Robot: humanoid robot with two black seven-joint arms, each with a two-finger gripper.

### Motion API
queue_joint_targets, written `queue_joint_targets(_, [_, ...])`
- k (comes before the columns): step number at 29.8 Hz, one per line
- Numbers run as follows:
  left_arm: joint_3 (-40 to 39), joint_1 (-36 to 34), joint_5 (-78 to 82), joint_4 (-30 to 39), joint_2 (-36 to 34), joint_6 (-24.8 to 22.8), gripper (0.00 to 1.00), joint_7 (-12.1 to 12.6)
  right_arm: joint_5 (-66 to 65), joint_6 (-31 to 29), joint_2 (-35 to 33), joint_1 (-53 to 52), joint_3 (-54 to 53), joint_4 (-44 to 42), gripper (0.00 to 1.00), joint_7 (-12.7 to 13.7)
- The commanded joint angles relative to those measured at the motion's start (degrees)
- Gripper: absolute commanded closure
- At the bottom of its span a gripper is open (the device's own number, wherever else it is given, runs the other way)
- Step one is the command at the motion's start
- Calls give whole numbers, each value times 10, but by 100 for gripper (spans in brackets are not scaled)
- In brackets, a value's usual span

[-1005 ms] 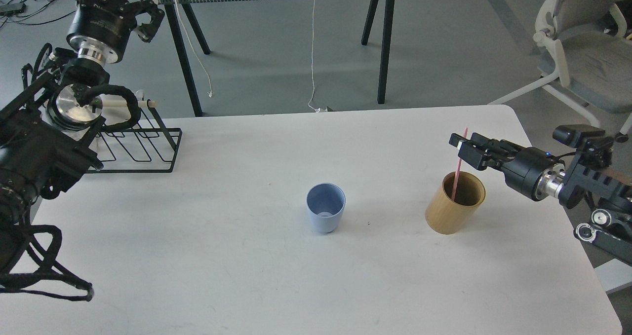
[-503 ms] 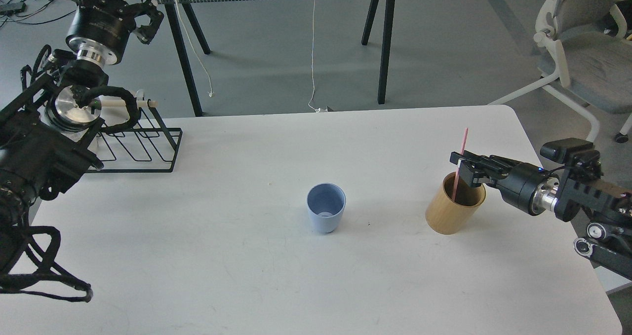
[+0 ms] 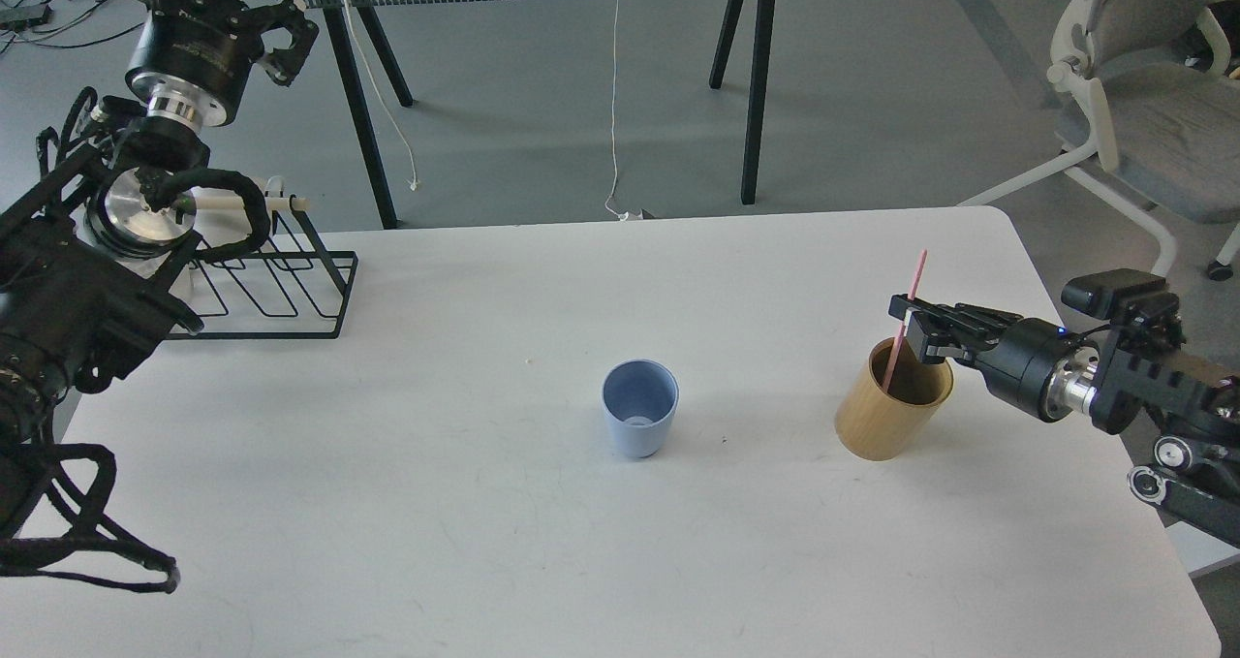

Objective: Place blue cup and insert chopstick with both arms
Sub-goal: 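Grasp the pink stick and lift it out of the tan cup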

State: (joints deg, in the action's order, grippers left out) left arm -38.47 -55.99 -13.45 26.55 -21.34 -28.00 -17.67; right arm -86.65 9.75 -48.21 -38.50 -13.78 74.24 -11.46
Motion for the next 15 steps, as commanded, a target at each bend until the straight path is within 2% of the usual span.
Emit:
queue_joint_targets(1, [0, 0, 0, 0, 0, 0, 0, 0, 2, 1, -19, 0, -6, 5, 94, -4])
queue_joint_targets(10, [1, 0, 0, 0, -1, 0, 0, 0, 3, 0, -93, -3, -24, 102, 94, -2])
queue_joint_targets(15, [1, 0, 1, 0, -1, 0, 0, 0, 4, -1, -121, -8, -59, 121, 94, -2])
